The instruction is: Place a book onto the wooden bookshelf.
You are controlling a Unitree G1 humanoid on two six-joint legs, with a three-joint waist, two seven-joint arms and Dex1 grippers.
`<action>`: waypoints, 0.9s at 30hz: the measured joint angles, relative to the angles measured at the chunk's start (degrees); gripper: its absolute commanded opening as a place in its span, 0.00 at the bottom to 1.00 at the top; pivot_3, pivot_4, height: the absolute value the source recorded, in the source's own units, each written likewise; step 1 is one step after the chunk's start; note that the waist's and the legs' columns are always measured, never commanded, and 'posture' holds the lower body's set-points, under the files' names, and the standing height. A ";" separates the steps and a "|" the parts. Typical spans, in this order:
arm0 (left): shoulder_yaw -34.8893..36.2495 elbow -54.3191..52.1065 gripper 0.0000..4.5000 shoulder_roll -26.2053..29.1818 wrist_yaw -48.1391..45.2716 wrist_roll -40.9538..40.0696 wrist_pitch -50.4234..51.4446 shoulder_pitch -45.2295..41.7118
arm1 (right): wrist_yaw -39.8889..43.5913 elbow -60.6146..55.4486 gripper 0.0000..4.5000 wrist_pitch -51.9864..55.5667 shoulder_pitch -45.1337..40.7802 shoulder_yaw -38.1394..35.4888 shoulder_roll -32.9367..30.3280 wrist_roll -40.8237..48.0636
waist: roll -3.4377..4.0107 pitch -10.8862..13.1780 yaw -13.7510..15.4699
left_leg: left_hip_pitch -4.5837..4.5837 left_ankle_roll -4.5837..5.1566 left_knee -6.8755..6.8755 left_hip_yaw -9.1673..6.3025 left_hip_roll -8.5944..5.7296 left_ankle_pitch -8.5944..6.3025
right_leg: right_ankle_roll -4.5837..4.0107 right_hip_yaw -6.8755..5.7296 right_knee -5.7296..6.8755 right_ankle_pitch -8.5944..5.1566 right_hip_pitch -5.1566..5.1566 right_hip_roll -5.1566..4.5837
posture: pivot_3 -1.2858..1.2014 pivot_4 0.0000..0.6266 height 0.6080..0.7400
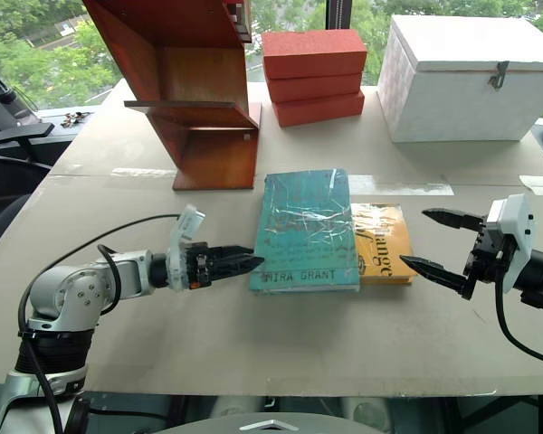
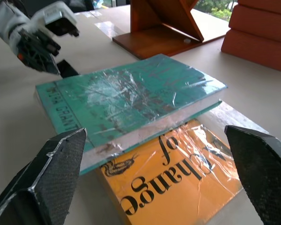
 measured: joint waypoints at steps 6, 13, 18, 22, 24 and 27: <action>1.50 9.10 1.00 -6.53 2.46 -1.26 3.34 -4.79 | -2.86 -4.65 0.99 3.37 0.42 -1.38 -0.88 3.45 | -0.11 -0.06 0.96 | -0.06 0.00 0.05 -0.02 -0.04 0.00 | -0.20 0.00 -0.02 0.11 0.02 -0.02 | 0.52 0.24 1.00; 3.00 13.15 0.37 -10.77 4.23 -2.16 5.79 -5.64 | -3.19 -7.35 1.00 8.30 4.60 -5.19 -2.18 9.57 | -0.14 -0.05 0.85 | -0.12 0.00 0.05 -0.03 -0.06 0.00 | -0.21 0.01 -0.06 0.12 0.01 -0.04 | 0.52 0.24 1.00; 5.09 12.62 0.01 -12.47 3.47 -3.54 5.43 -5.73 | -3.05 -7.57 1.00 8.54 4.70 -6.12 -2.82 10.25 | -0.15 -0.04 0.78 | -0.10 0.00 0.06 -0.04 -0.05 0.00 | -0.20 0.00 -0.05 0.12 0.01 -0.04 | 0.52 0.24 1.00; 5.86 10.22 0.01 -12.58 3.72 -4.31 5.14 -6.08 | -3.06 -6.61 1.00 8.54 2.80 -6.06 -3.17 10.64 | -0.17 -0.03 0.76 | -0.12 0.00 0.09 -0.03 -0.05 0.00 | -0.20 0.01 -0.06 0.12 0.01 -0.04 | 0.52 0.24 1.00; 6.28 7.43 0.01 -12.22 3.76 -5.15 5.18 -6.87 | -3.04 -5.37 1.00 8.74 1.82 -6.02 -3.20 11.15 | -0.23 0.02 0.77 | -0.16 0.00 0.09 -0.04 -0.05 0.00 | -0.21 0.00 -0.06 0.12 -0.01 -0.04 | 0.52 0.24 1.00; 6.04 3.52 0.01 -10.94 3.65 -5.57 4.94 -8.80 | -3.00 -4.66 1.00 9.17 0.55 -5.97 -3.59 11.75 | -0.24 0.03 0.80 | -0.17 0.00 0.08 -0.05 -0.05 0.00 | -0.21 0.00 -0.07 0.12 -0.01 -0.04 | 0.52 0.24 1.00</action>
